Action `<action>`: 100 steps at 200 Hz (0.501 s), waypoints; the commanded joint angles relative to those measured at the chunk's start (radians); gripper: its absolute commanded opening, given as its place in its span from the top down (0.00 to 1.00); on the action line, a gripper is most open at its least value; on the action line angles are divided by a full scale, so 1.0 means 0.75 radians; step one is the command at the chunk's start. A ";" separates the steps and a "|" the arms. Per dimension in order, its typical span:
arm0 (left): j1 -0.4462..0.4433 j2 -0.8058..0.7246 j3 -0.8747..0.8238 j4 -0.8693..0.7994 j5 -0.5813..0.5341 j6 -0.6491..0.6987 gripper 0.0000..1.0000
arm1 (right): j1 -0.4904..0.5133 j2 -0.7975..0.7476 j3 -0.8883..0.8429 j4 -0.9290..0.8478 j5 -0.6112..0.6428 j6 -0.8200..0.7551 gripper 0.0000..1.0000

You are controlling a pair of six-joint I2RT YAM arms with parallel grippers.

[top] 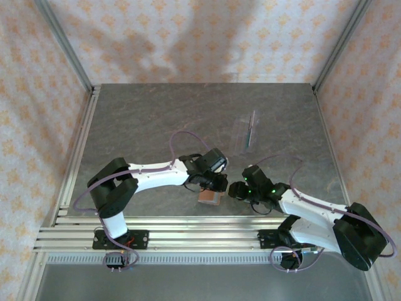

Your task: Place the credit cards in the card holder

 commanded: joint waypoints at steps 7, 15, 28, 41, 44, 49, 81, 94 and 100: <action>-0.012 0.020 0.045 -0.070 -0.052 0.034 0.87 | -0.008 -0.012 -0.020 -0.027 0.027 -0.001 0.52; -0.012 0.018 0.046 -0.075 -0.058 0.036 0.87 | -0.008 -0.013 -0.020 -0.030 0.023 -0.002 0.52; -0.013 0.016 0.048 -0.080 -0.059 0.038 0.86 | -0.008 -0.018 -0.019 -0.030 0.012 -0.003 0.52; -0.012 0.016 0.046 -0.078 -0.057 0.040 0.85 | -0.008 -0.031 -0.020 -0.025 -0.018 -0.015 0.50; -0.013 0.016 0.047 -0.078 -0.056 0.040 0.85 | -0.008 -0.036 -0.021 -0.023 -0.023 -0.016 0.50; -0.012 0.016 0.047 -0.076 -0.055 0.041 0.84 | -0.008 -0.047 -0.024 -0.019 -0.035 -0.014 0.50; -0.012 0.033 0.051 -0.078 -0.047 0.045 0.81 | -0.008 -0.144 -0.054 -0.014 -0.171 0.039 0.48; -0.013 0.040 0.051 -0.073 -0.043 0.043 0.80 | -0.008 -0.187 -0.081 -0.014 -0.207 0.072 0.48; -0.013 0.042 0.053 -0.068 -0.037 0.041 0.80 | -0.008 -0.209 -0.094 -0.015 -0.215 0.083 0.48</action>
